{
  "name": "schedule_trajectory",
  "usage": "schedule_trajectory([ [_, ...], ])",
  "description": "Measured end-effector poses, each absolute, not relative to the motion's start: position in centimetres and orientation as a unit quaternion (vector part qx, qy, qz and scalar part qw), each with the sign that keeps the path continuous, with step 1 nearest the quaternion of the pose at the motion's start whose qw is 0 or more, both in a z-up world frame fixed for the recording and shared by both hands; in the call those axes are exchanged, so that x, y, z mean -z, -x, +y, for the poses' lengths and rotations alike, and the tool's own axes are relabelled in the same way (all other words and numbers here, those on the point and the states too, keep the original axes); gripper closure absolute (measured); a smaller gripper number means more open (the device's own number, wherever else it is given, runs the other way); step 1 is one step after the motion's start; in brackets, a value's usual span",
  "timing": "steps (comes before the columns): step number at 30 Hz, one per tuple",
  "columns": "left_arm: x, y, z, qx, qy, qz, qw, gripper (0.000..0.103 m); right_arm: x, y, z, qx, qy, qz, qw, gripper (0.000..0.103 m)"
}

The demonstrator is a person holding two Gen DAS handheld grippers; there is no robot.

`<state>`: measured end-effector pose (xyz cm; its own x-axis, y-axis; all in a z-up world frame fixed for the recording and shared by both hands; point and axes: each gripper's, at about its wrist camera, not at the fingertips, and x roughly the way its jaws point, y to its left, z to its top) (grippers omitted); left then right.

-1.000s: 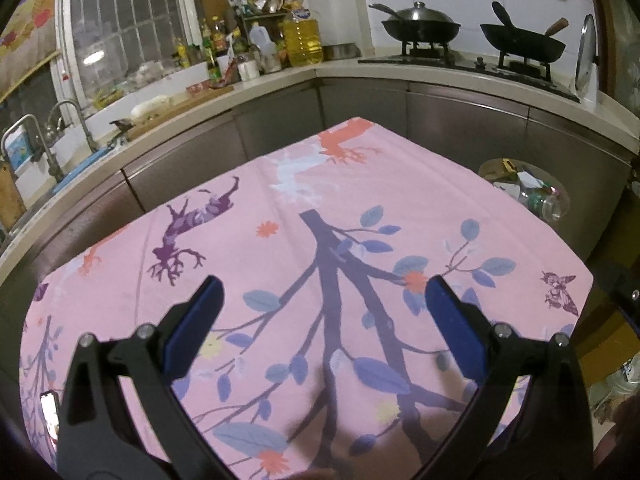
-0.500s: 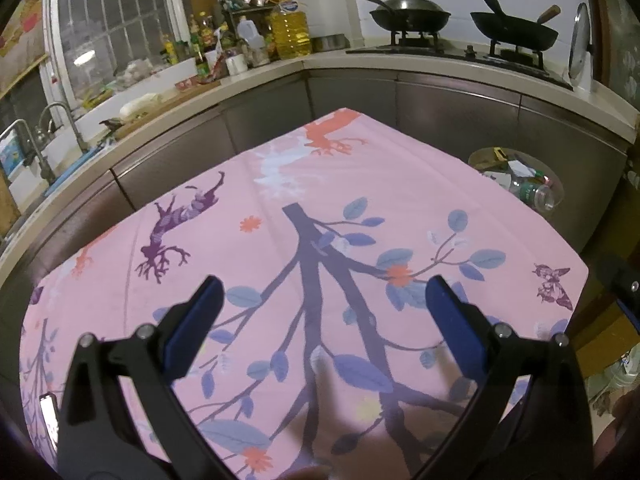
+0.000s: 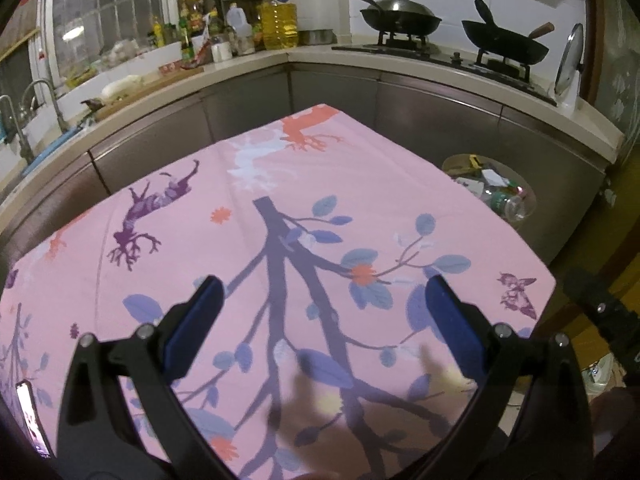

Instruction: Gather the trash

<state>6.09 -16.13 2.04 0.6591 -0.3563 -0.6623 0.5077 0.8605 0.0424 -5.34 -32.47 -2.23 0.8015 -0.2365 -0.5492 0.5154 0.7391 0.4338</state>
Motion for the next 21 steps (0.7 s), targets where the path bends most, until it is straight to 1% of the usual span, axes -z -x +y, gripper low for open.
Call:
schedule_trajectory([
  [10,-2.0,-5.0,-16.9,0.258,-0.111,0.337,0.899,0.006,2.6,6.4,-33.3,0.225,-0.291,0.256,0.894,0.008],
  [21,-2.0,-5.6,-15.7,0.244,-0.097,0.342,0.902,0.006,2.9,5.7,-32.8,0.221,-0.291,0.274,0.89,0.008],
])
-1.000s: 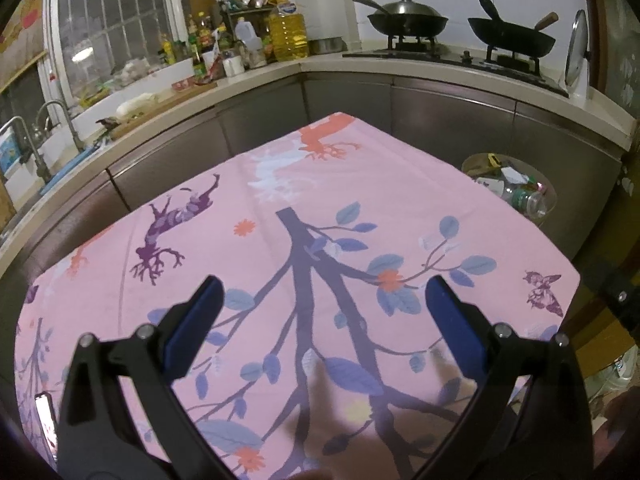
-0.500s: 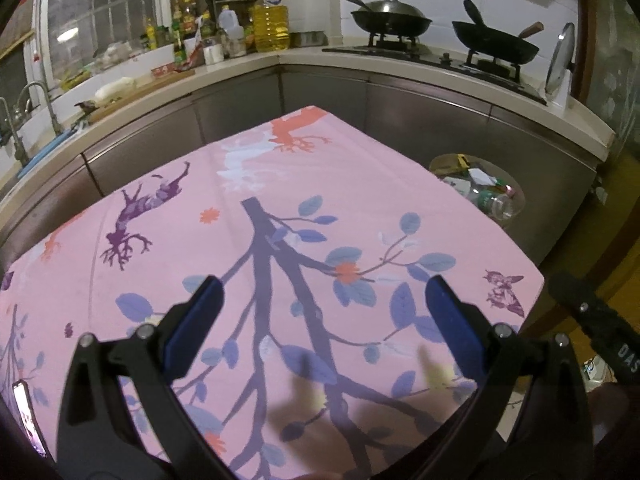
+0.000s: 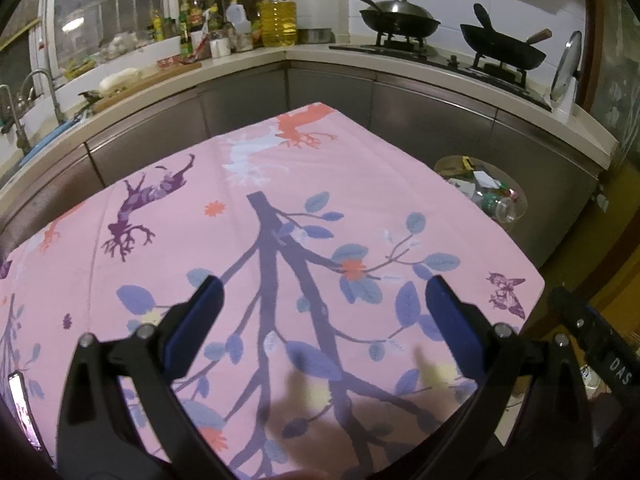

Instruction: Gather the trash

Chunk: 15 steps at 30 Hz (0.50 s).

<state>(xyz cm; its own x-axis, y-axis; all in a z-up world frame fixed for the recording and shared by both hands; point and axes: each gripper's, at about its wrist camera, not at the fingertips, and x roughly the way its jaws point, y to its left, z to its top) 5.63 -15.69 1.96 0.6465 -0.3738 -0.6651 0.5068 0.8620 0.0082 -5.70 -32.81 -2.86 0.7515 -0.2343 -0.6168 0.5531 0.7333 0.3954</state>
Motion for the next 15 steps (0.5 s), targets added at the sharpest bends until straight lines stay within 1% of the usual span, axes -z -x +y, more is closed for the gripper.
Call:
schedule_trajectory([
  [15,-1.37,-5.42,-15.66,0.254,-0.103,0.351,0.895,0.006,2.63,6.0,-32.29,0.225,-0.282,0.272,0.892,0.008],
])
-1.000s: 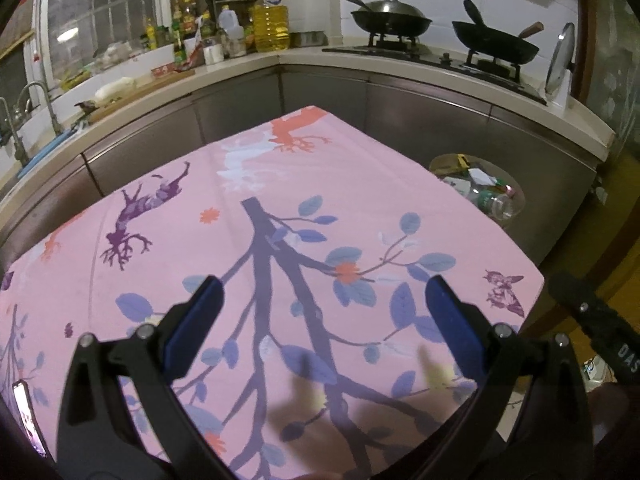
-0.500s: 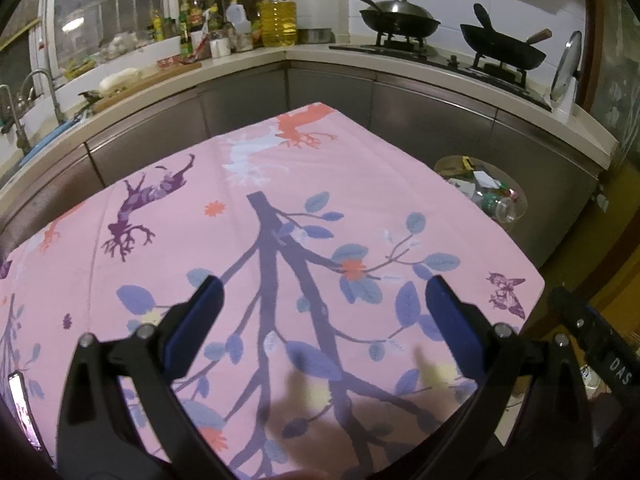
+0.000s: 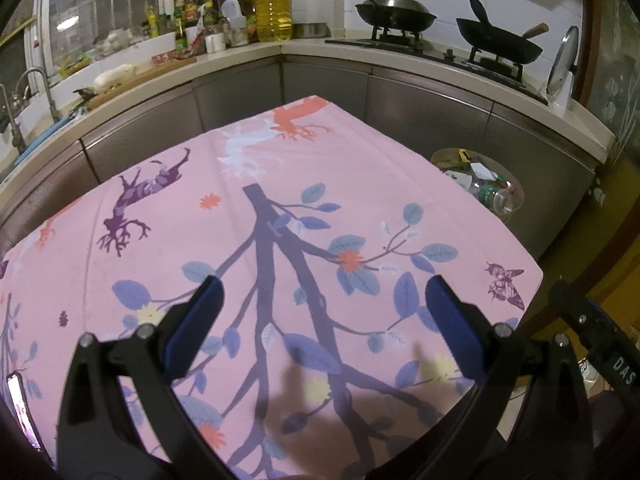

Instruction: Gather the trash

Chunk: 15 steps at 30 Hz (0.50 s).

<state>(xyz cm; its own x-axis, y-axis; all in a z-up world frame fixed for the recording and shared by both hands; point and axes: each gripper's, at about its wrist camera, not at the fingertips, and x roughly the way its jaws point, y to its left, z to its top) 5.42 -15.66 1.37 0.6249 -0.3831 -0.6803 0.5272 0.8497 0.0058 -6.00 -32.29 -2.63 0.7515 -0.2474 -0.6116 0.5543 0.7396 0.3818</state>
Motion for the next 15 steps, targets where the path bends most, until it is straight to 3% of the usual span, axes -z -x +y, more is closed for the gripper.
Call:
schedule_trajectory([
  [15,-1.48,-4.76,-16.14,0.257,-0.122,0.339,0.897,0.006,2.51,5.96,-32.21,0.226,-0.285,0.269,0.892,0.008],
])
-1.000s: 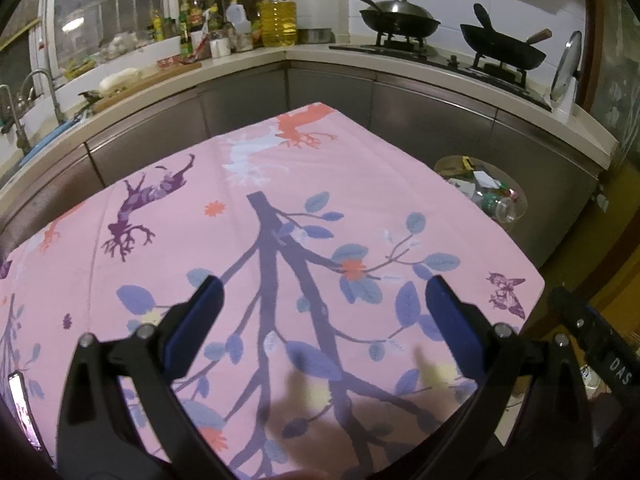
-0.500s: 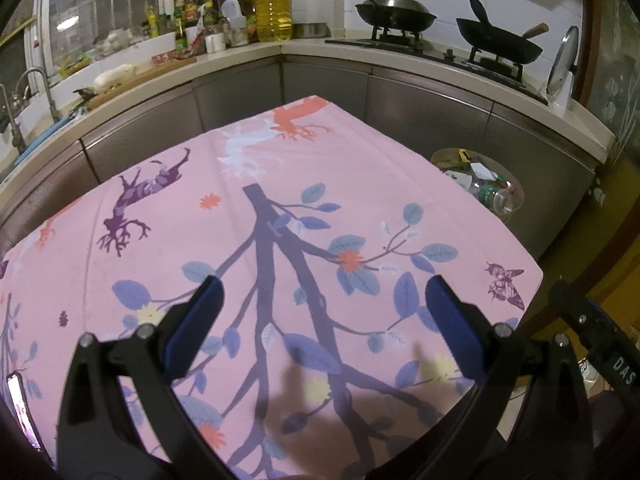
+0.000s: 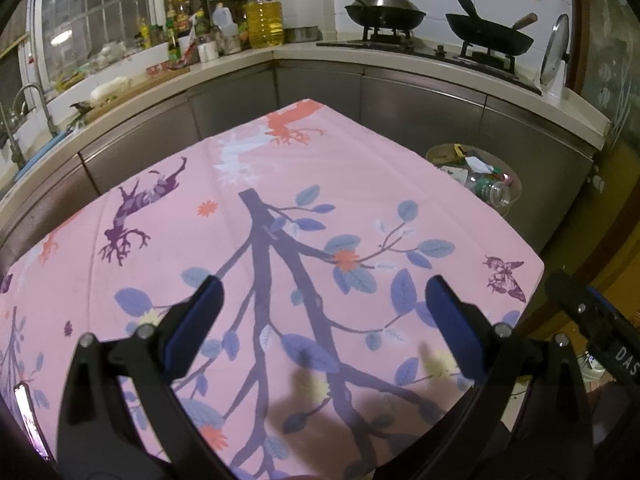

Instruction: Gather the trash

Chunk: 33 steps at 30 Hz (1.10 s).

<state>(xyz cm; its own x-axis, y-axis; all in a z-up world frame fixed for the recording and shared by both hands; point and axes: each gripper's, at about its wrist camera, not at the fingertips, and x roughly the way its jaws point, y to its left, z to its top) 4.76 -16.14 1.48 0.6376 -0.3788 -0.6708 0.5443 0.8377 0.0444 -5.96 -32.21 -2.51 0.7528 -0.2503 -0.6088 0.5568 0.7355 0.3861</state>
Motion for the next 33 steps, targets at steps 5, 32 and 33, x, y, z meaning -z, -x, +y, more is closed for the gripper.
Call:
schedule_trajectory([
  [5,-1.31,-4.72,-16.21,0.261,-0.124,0.34,0.895,0.006,2.54,5.98,-32.15,0.226,-0.284,0.269,0.892,0.008],
  [32,-1.19,-4.22,-16.7,0.272,-0.134,0.335,0.892,0.006,3.34,6.04,-31.69,0.232,-0.287,0.266,0.89,0.008],
  [33,-1.2,-4.22,-16.7,0.272,-0.134,0.335,0.892,0.006,3.33,5.93,-31.89,0.232,-0.287,0.267,0.89,0.008],
])
